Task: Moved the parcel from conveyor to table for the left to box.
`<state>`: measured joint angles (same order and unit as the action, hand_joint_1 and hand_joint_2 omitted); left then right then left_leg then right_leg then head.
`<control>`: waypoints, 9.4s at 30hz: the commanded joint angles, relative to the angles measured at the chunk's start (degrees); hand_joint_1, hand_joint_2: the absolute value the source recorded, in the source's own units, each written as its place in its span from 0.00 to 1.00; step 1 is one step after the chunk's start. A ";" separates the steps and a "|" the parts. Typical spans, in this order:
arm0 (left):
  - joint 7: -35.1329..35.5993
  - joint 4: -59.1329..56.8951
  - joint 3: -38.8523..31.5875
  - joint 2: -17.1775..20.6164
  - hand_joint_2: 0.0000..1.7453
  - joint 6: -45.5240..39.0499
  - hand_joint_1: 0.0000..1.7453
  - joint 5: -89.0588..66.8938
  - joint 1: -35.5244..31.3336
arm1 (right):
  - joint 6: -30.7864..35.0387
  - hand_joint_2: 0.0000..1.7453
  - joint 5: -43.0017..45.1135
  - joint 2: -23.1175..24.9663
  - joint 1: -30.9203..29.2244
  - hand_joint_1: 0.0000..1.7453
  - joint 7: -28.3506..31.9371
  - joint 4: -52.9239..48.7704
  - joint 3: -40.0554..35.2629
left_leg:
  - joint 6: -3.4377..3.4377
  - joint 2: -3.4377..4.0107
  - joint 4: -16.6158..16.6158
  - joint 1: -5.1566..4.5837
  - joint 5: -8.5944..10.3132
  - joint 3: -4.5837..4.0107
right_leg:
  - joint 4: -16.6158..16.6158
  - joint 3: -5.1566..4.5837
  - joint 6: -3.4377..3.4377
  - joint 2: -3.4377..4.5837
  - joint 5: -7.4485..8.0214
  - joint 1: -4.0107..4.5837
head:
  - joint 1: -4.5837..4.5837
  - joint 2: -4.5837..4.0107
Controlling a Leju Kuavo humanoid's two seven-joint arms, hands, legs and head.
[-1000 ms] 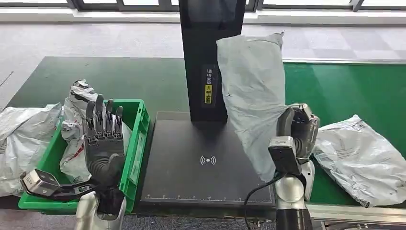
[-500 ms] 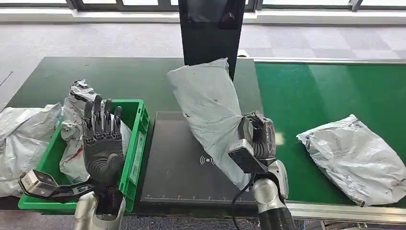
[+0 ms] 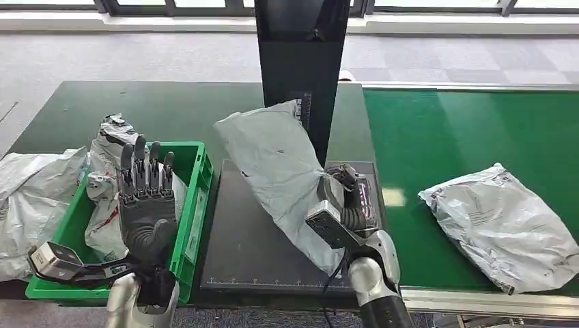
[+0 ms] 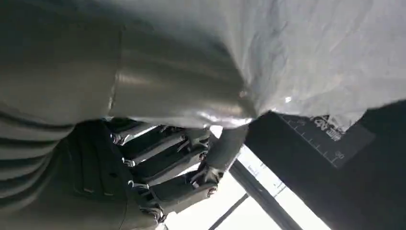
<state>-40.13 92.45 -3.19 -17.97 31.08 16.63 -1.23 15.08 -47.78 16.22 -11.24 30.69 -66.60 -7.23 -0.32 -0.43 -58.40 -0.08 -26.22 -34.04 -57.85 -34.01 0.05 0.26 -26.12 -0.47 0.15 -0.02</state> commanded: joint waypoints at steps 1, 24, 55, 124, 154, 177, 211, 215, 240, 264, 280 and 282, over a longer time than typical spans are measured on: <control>0.13 -2.34 -0.67 -2.03 1.00 -0.29 0.00 -0.54 1.34 | 1.70 1.00 1.62 -0.30 -3.28 0.00 0.39 7.64 0.35 | -0.03 0.16 0.14 0.01 -0.01 0.21 | 0.15 0.17 -0.01 0.10 0.04 0.01 | 0.00 0.00; 0.13 -3.44 4.00 -2.03 1.00 -9.23 0.00 -13.49 -4.56 | 11.74 1.00 11.25 -0.10 -5.45 0.00 9.31 9.78 4.35 | -0.02 -0.07 0.06 0.02 0.03 0.09 | 0.10 0.10 -0.02 -0.13 0.01 0.03 | 0.00 0.00; 7.63 -71.49 32.48 -1.77 1.00 -47.66 0.00 -49.15 -32.72 | 24.92 1.00 16.64 2.55 1.90 0.00 9.31 -21.61 6.00 | 0.10 0.09 -0.04 -0.12 0.11 0.02 | 0.05 -0.07 -0.04 0.00 0.23 -0.11 | 0.00 0.00; 35.26 -6.23 27.06 4.21 1.00 -71.08 1.00 -106.63 -16.03 | 24.92 1.00 15.51 3.78 4.89 0.00 9.31 -25.23 10.49 | 0.06 0.16 0.08 -0.09 0.12 0.11 | 0.13 -0.01 -0.02 0.09 0.22 -0.08 | 0.00 0.00; 13.34 -6.53 -32.08 -2.03 1.00 -71.08 1.00 -91.12 -17.42 | 24.92 1.00 15.69 3.78 7.33 0.00 9.31 -27.09 10.90 | 0.01 0.25 0.11 -0.09 0.16 0.16 | 0.10 -0.03 0.01 0.18 0.19 -0.09 | 0.00 0.02; 17.02 -8.39 -28.60 -2.03 1.00 -71.08 0.00 -92.37 -16.90 | 24.92 1.00 14.96 3.14 6.22 0.00 9.31 -20.77 12.31 | 0.01 0.17 0.11 -0.02 0.17 0.12 | 0.17 -0.03 0.01 0.09 0.20 -0.02 | 0.00 0.00; 0.13 13.80 3.44 0.61 1.00 -34.48 0.00 -16.89 -1.55 | 22.71 1.00 -42.09 -10.84 -10.83 0.00 -47.88 36.39 33.84 | 0.07 0.11 0.01 -0.05 0.11 -0.11 | 0.10 -0.15 -0.02 0.06 0.21 -0.03 | 0.00 0.00; 0.13 15.50 2.12 -1.20 1.00 -30.38 0.00 -16.89 -0.64 | 19.89 1.00 -41.84 -10.61 -11.57 0.00 -47.19 38.04 35.18 | 0.09 0.05 0.01 -0.06 0.13 -0.14 | 0.10 -0.17 -0.03 -0.03 0.19 -0.03 | 0.00 0.00; 0.13 17.46 2.71 -0.80 1.00 -28.24 0.00 -17.80 0.86 | 4.98 1.00 -41.85 -11.80 -12.92 1.00 -52.63 44.82 32.73 | 0.09 0.16 0.06 -0.07 0.16 -0.10 | 0.14 -0.13 -0.04 0.05 0.24 -0.05 | 0.00 0.02; 0.13 19.27 3.93 -0.57 1.00 -29.70 0.00 -18.45 2.43 | 24.92 1.00 -28.83 3.78 2.29 1.00 -14.69 -19.94 41.78 | 0.07 -0.01 -0.05 -0.14 0.14 -0.31 | -0.08 -0.36 -0.01 -0.09 0.12 -0.12 | 0.00 0.02; 0.13 16.02 4.95 0.38 1.00 -30.48 0.00 -18.54 -0.79 | 24.92 1.00 -17.04 3.78 8.91 1.00 -1.71 -36.53 19.36 | 0.06 0.30 0.02 -0.07 0.12 -0.16 | 0.07 -0.30 0.01 0.17 0.25 -0.07 | 0.00 0.02; 0.13 15.67 5.14 0.49 1.00 -30.04 0.00 -18.47 -1.12 | 24.92 1.00 -21.63 3.78 9.19 1.00 -2.35 -29.99 12.51 | 0.05 0.29 0.08 -0.04 0.09 -0.08 | 0.15 -0.21 0.03 0.17 0.22 -0.03 | 0.00 0.00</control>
<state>-40.13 111.10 0.89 -17.42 0.50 -2.23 -1.08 40.19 -65.14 16.57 -6.87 26.79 -103.89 23.14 -0.19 -0.22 -58.44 -0.18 -26.09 -34.29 -57.85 -34.38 0.04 0.39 -25.91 -0.56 0.15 -0.02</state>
